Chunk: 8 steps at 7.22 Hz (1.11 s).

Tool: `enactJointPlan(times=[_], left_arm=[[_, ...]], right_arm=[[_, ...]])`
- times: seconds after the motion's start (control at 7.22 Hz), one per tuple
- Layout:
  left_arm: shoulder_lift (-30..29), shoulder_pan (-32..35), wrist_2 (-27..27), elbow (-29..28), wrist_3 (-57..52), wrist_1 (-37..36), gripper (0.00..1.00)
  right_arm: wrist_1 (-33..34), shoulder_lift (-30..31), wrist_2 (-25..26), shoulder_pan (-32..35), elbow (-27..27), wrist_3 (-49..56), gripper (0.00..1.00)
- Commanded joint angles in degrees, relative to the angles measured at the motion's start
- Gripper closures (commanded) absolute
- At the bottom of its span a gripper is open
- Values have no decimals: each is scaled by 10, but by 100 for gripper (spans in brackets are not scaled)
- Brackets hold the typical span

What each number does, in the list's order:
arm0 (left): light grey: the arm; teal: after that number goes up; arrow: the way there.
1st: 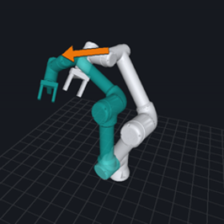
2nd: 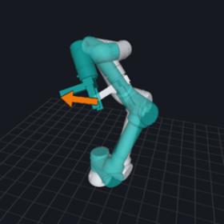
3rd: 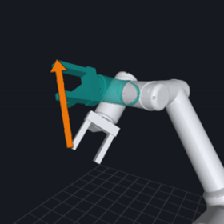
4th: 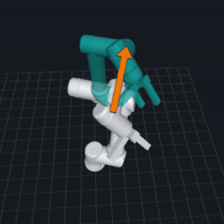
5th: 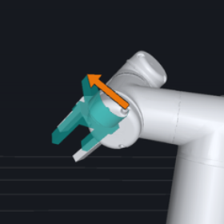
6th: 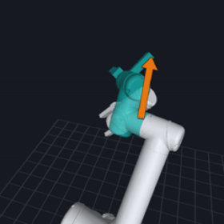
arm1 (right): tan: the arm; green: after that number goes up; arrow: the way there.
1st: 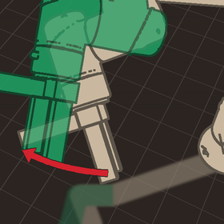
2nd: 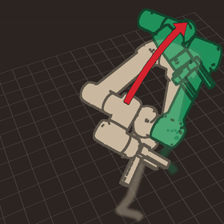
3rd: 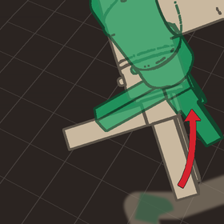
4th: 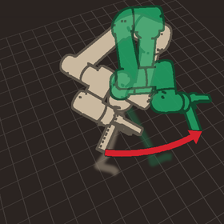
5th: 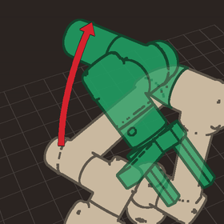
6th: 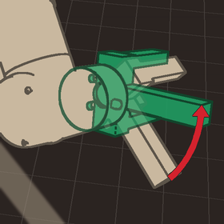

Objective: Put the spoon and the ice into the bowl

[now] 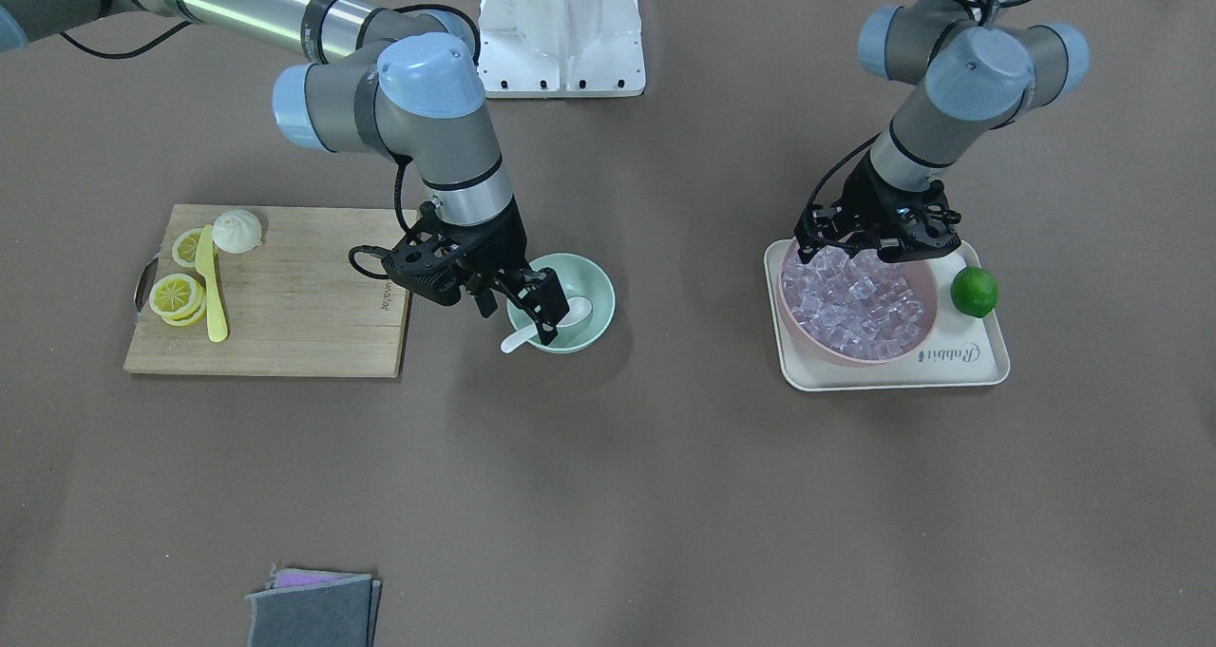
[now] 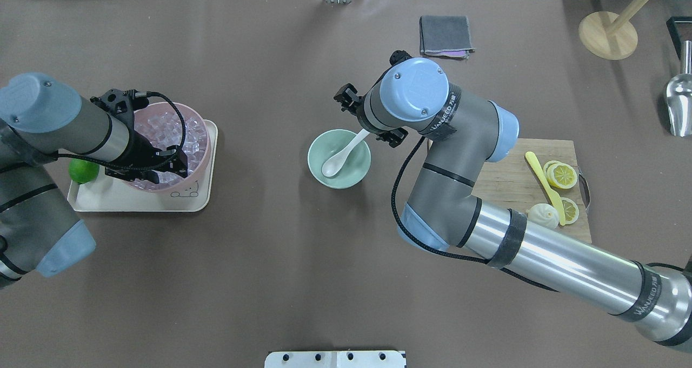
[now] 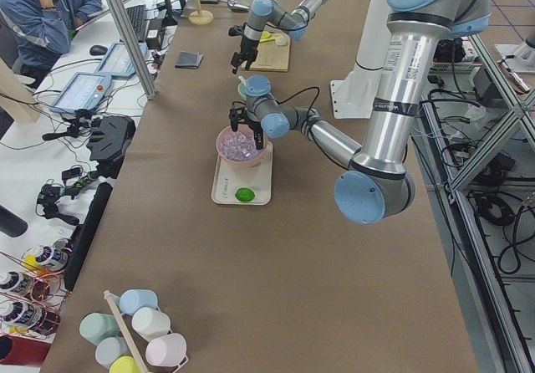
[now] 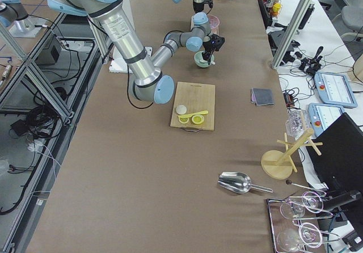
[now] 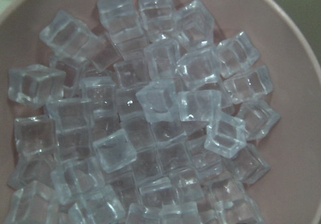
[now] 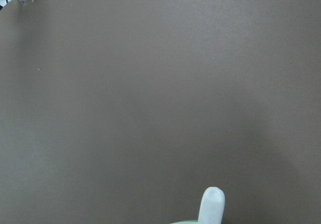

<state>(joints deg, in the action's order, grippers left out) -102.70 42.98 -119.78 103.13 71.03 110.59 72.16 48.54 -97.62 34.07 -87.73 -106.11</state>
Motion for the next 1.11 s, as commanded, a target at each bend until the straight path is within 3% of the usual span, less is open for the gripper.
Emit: enactJointPlan(times=[0.0, 0.14, 0.55, 0.97], left_arm=[[1, 1, 0, 1, 0, 0, 95], [1, 2, -1, 2, 0, 0, 100], [0, 5, -5, 23, 0, 0, 100], [-39, 14, -5, 37, 1, -14, 100]], right_arm=[[2, 22, -12, 5, -35, 1, 0], [6, 30, -21, 8, -51, 2, 0], [8, 47, -27, 16, -73, 7, 0], [8, 131, -107, 80, -140, 83, 0]])
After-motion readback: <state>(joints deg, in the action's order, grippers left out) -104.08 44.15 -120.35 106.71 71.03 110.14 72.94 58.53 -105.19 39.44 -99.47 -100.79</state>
